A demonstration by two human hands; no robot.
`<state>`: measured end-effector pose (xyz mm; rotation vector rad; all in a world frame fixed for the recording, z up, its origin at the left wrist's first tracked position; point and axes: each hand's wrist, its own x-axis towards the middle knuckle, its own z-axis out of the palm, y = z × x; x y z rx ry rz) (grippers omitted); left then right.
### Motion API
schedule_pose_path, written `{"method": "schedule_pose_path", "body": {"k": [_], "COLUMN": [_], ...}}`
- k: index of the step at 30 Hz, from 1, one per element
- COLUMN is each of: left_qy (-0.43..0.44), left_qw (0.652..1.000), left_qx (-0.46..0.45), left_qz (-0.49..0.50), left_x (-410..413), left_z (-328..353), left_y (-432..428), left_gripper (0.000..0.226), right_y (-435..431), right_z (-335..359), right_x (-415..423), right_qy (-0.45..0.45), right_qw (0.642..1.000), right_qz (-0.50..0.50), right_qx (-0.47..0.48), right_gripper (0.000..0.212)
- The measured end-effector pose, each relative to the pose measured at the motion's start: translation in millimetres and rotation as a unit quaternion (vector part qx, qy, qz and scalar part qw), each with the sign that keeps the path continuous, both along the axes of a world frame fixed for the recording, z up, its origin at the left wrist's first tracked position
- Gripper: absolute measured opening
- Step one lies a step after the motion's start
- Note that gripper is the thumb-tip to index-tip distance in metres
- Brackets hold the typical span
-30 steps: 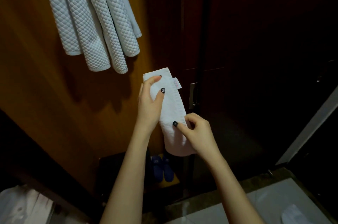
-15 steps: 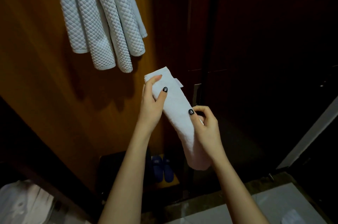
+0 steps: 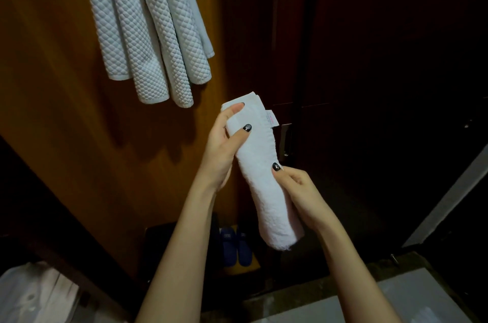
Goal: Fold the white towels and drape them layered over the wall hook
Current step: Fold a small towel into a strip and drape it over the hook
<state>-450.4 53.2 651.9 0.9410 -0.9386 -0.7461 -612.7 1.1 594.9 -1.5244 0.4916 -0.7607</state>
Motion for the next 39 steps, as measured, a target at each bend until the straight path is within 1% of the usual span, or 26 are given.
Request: {"method": "schedule_pose_path", "body": {"k": [1,4,6,9,11,13,14,17,19,21,23,24,25,27,29,30,32,35,37,39], "left_qy": [-0.005,-0.044,-0.085,-0.143,-0.179,-0.190,-0.189,-0.170,-0.142,-0.121,-0.084,-0.066,-0.051,-0.027,-0.005,0.007,0.031,0.049,0.059,0.064], "left_qw": [1.000,0.999,0.995,0.984,0.973,0.970,0.972,0.981,0.984,0.986,0.989,0.990,0.990,0.991,0.989,0.989,0.988,0.986,0.986,0.986], "left_qx": [0.002,0.016,0.031,0.049,0.074,0.082,0.076,0.090,0.110,0.111,0.106,0.103,0.098,0.087,0.082,0.080,0.077,0.074,0.071,0.065], "left_qz": [0.001,0.017,0.039,0.089,0.123,0.127,0.114,0.037,0.003,0.024,0.059,0.071,0.082,0.101,0.120,0.126,0.132,0.138,0.142,0.141], "left_x": [0.3,4.0,6.1,6.1,5.3,4.4,4.3,5.4,4.0,0.6,-1.4,-1.5,-0.2,3.8,8.5,10.2,12.7,13.1,13.7,15.5], "left_z": [0.6,3.0,4.8,1.1,-2.2,-4.1,-5.0,-11.1,-18.6,-24.1,-26.2,-26.2,-25.9,-24.9,-24.2,-24.3,-25.2,-27.6,-28.3,-28.0], "left_y": [-1.1,-4.5,-6.7,-11.3,-14.7,-14.4,-12.7,-6.5,-6.9,-12.2,-19.1,-22.2,-24.6,-28.3,-31.1,-32.4,-34.4,-36.7,-37.6,-37.8], "left_gripper": [0.043,0.043,0.045,0.045,0.045,0.042,0.039,0.028,0.027,0.028,0.029,0.029,0.030,0.031,0.032,0.032,0.032,0.032,0.030,0.028], "right_y": [0.0,1.4,0.5,0.3,1.1,1.2,0.9,-4.8,-9.6,-13.6,-15.8,-16.5,-17.5,-19.7,-21.7,-21.8,-20.9,-20.9,-22.4,-23.0], "right_z": [1.3,4.6,5.4,4.0,2.8,-0.3,-1.4,-0.9,1.2,1.8,0.7,0.1,-1.6,-6.0,-11.1,-13.7,-18.3,-19.4,-18.4,-17.6], "right_x": [-1.1,-0.9,0.1,1.9,3.7,5.2,5.1,1.1,-3.6,-9.8,-17.5,-22.1,-26.9,-36.5,-45.0,-48.1,-50.8,-50.6,-50.5,-51.2], "right_qy": [0.000,-0.002,0.007,0.012,0.027,0.044,0.048,0.033,0.037,0.059,0.090,0.109,0.125,0.152,0.172,0.170,0.151,0.144,0.144,0.118], "right_qw": [1.000,1.000,0.998,0.988,0.983,0.978,0.977,0.978,0.976,0.981,0.989,0.990,0.989,0.983,0.973,0.969,0.963,0.952,0.958,0.977], "right_qz": [0.001,-0.023,-0.062,-0.132,-0.156,-0.171,-0.178,-0.191,-0.198,-0.169,-0.107,-0.085,-0.075,-0.094,-0.136,-0.153,-0.184,-0.217,-0.200,-0.145], "right_qx": [0.004,-0.012,-0.031,-0.074,-0.096,-0.107,-0.106,-0.082,-0.084,-0.081,-0.056,-0.041,-0.033,-0.041,-0.076,-0.092,-0.125,-0.161,-0.149,-0.102], "right_gripper": [0.058,0.053,0.055,0.052,0.050,0.049,0.048,0.044,0.039,0.037,0.038,0.036,0.028,0.013,0.009,0.010,0.019,0.026,0.033,0.036]}}
